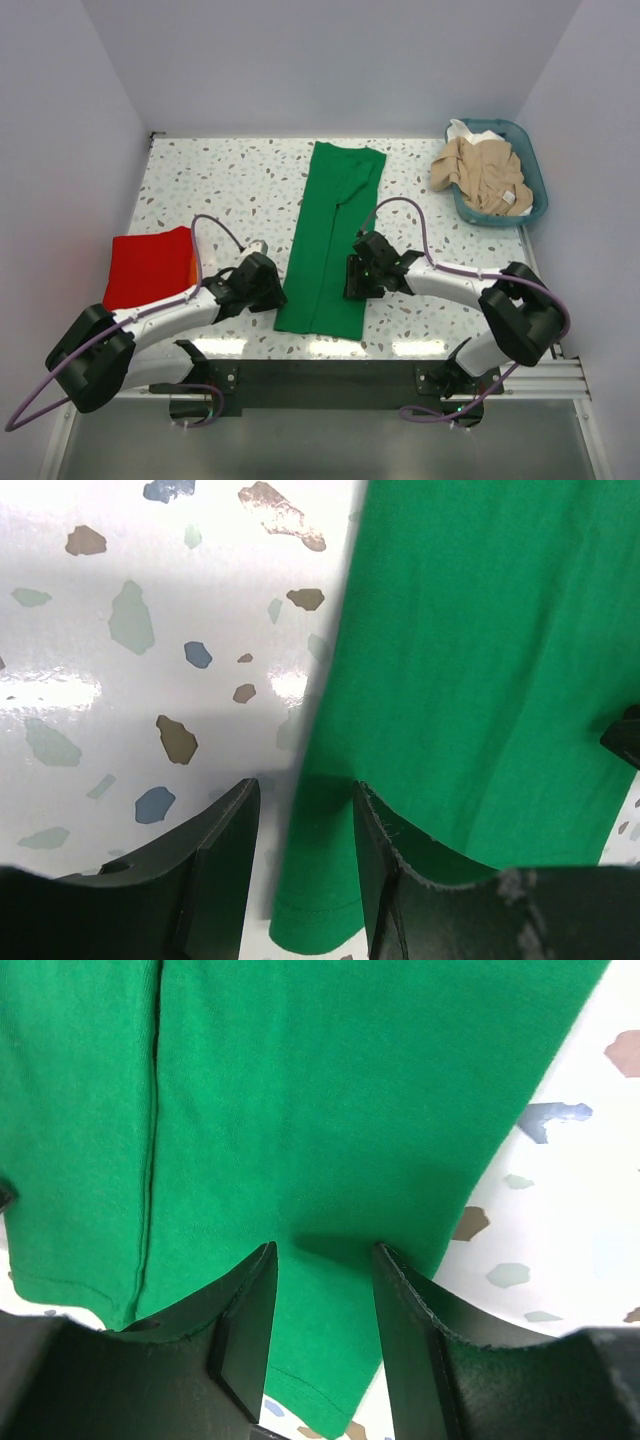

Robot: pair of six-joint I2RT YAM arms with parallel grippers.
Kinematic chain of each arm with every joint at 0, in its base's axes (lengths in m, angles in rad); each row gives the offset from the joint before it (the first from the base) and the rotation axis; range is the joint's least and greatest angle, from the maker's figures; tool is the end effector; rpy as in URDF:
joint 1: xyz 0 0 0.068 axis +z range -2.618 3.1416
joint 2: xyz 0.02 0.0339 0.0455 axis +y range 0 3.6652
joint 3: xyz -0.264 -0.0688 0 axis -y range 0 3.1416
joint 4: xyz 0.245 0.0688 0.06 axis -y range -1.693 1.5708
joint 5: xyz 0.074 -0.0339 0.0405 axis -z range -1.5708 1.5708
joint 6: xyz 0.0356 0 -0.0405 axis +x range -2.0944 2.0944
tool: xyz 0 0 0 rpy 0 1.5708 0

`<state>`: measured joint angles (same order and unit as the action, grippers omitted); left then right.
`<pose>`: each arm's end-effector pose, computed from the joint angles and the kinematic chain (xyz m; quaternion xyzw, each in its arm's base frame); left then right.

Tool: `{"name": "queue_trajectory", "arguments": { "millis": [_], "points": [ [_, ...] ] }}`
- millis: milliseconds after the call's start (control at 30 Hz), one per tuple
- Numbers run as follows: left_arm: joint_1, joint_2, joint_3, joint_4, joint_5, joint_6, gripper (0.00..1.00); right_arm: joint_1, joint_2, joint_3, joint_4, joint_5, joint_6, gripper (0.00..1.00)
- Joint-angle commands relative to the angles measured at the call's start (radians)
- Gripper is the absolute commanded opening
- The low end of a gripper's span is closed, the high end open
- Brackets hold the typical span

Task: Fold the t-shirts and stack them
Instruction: Fold the tshirt

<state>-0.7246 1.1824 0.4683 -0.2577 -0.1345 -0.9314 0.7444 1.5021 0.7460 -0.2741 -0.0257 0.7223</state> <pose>0.1575 -0.1330 0.1525 -0.1181 0.9462 -0.1734 0.2464 0.2036 0.1888 0.1585 -0.0141 0.9635 0.1879 0.1901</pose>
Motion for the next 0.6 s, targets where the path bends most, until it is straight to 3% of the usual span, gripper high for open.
{"name": "queue_trajectory", "arguments": {
  "millis": [0, 567],
  "points": [
    [-0.001, -0.021, -0.003, -0.002, 0.03, 0.013, 0.47, -0.01, -0.013, -0.034, -0.046, 0.092, -0.012, 0.47],
    [-0.085, -0.013, -0.059, 0.078, 0.194, -0.009, 0.47, -0.114, -0.143, -0.099, -0.086, 0.027, -0.037, 0.48]
  ]
}}
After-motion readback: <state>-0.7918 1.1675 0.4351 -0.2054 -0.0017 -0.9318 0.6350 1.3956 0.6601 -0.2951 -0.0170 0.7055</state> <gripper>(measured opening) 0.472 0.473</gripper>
